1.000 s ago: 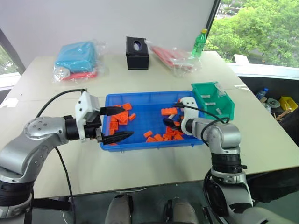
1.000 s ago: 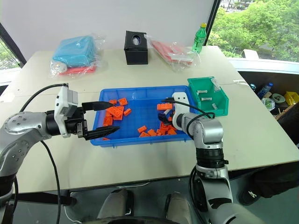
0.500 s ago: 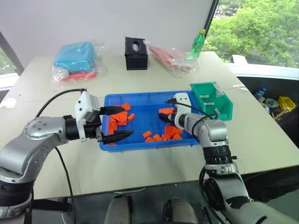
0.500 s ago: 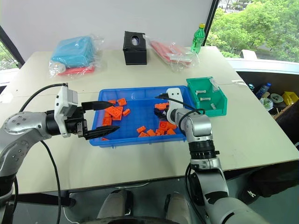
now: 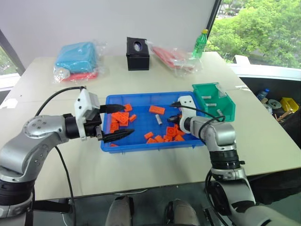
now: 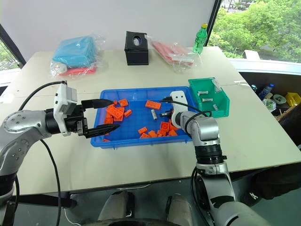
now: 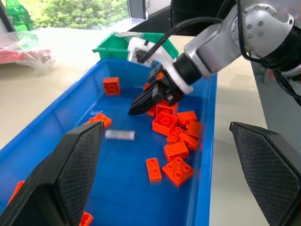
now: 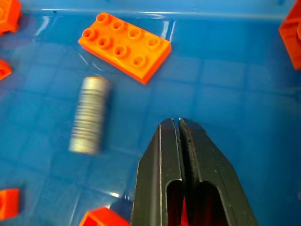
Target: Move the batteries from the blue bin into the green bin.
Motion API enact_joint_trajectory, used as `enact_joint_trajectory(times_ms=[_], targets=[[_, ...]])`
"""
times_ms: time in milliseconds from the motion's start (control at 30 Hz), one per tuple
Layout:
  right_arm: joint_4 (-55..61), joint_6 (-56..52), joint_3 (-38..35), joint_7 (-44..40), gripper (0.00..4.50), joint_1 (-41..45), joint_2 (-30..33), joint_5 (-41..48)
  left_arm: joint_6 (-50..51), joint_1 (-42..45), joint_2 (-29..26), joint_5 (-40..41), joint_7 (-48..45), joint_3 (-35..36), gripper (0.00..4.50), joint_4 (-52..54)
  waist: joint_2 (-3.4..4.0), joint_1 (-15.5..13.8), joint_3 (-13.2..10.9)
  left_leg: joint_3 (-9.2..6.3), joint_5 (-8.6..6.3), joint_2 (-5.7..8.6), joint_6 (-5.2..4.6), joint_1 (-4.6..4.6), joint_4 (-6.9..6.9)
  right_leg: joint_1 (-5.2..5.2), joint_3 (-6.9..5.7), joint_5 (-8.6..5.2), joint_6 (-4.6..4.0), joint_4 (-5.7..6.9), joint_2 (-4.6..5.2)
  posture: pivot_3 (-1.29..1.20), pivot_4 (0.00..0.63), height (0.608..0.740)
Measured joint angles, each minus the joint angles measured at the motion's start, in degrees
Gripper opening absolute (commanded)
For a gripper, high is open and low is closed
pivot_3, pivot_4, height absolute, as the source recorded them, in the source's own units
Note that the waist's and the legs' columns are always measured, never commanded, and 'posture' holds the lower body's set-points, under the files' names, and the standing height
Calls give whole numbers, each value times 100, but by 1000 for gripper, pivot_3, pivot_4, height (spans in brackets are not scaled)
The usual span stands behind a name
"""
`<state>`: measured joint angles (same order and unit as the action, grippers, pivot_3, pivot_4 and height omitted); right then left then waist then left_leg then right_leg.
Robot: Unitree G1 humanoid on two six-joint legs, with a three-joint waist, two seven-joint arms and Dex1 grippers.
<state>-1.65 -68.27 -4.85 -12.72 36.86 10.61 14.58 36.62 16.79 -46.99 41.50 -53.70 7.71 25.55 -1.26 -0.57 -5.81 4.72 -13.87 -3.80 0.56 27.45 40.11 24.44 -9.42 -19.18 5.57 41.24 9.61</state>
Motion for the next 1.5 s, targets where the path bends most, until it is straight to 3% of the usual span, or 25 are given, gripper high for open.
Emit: enact_joint_trajectory(times_ms=[67,167,267,467,600,733,1000,1100,1167,1200,1500], targets=[[54,-74,-232,-2,135,190,133,52,-7,24,8,-36,-26,-13,4500,-47,3,-2,-2,1,0,0,0,0,0,0,0,0,0,-1,0,0,150,630],[385,-201,-357,-5,883,342,197,149,-73,100,56,-97,-50,-20,4500,-80,-1,6,1,0,0,0,0,-1,-3,0,0,0,0,-1,-1,0,150,630],[583,-367,-153,-78,2347,339,67,268,-100,113,103,-103,-78,-31,4500,-80,0,29,0,0,0,-1,0,-2,-5,3,0,0,0,1,-1,0,150,630],[879,-210,1312,-834,2347,339,-75,528,-99,43,5,-105,-157,0,4500,-82,0,104,0,0,-1,-2,-1,0,-7,7,-1,-1,0,1,-1,0,150,630],[182,443,2104,-1105,2347,378,-176,306,-72,-407,-330,-100,-276,319,4500,-64,-3,120,0,0,-1,-2,-1,2,-6,10,-1,-1,0,2,-2,0,150,630],[-585,1037,2445,-1245,2347,535,-343,13,-73,-1023,-643,-110,-379,795,4500,-40,0,112,-1,1,-1,-4,0,3,-6,13,-1,-1,0,2,-1,0,150,630],[-1272,1675,2651,-1429,2347,817,-790,-282,-62,-1476,-683,-81,-295,1334,4500,218,-1,110,-1,0,-8,-5,12,3,-6,13,-1,-2,-3,2,-1,0,150,630],[-1284,1737,2646,-1466,3172,835,-841,-324,-49,-1606,-683,-72,-227,1417,4500,336,-1,115,-1,0,-8,-5,12,3,-6,14,-1,-2,-2,2,-1,0,150,630],[-1285,1741,2641,-1481,4186,849,-841,-369,-23,-1697,-679,-49,-195,1456,4500,394,-1,116,-1,0,-8,-6,13,3,-6,14,-1,-2,-3,2,-2,0,150,630],[-1300,1746,2647,-1497,4483,864,-844,-395,5,-1717,-679,-31,-177,1476,4500,403,-1,116,-1,0,-8,-6,13,3,-7,15,-1,-2,-3,2,-2,0,150,630],[-1381,1563,2479,-1513,4483,900,-1107,-425,25,-1712,-680,44,-78,1580,4500,447,-1,116,-1,1,-10,-6,15,3,-6,15,-1,-2,-3,3,-3,0,150,630]])
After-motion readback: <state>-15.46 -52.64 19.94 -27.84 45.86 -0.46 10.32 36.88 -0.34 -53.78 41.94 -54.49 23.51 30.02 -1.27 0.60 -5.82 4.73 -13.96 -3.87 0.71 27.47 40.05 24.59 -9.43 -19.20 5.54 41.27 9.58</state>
